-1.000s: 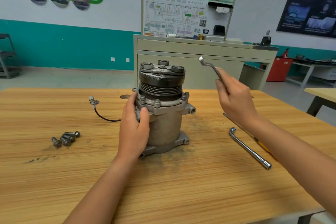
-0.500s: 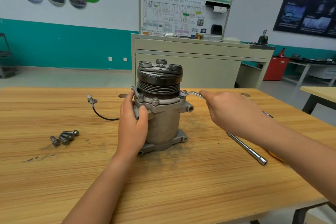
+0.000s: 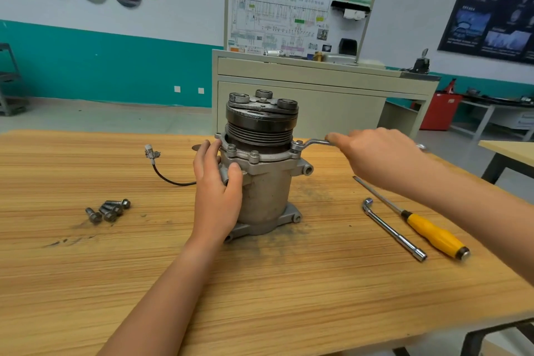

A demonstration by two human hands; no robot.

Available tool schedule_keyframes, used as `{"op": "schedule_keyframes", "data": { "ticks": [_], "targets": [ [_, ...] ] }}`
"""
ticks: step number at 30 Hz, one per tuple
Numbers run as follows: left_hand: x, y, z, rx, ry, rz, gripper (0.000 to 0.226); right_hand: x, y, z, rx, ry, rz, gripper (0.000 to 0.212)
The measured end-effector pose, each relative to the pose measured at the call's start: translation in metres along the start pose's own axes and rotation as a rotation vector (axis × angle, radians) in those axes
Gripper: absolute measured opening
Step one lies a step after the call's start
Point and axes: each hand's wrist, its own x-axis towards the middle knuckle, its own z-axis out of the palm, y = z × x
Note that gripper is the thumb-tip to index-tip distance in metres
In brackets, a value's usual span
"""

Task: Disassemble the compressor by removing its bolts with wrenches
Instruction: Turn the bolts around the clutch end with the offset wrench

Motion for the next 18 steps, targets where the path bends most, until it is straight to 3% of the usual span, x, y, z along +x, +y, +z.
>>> {"op": "schedule_keyframes", "data": {
  "ticks": [3, 8, 14, 18],
  "targets": [
    [0.000, -0.001, 0.000, -0.002, 0.002, 0.002, 0.047, 0.031, 0.001, 0.024, -0.027, 0.015, 0.012, 0.037],
    [-0.001, -0.001, 0.000, -0.004, -0.001, 0.000, 0.047, 0.073, -0.024, 0.056, 0.173, 0.141, -0.001, 0.034],
    [0.001, -0.004, 0.000, 0.012, 0.006, 0.031, 0.046, 0.031, -0.006, 0.054, 0.525, 0.323, 0.185, 0.031],
    [0.000, -0.003, 0.001, -0.001, 0.007, 0.027, 0.046, -0.002, -0.004, 0.031, 0.489, 0.284, 0.089, 0.035]
  ]
}}
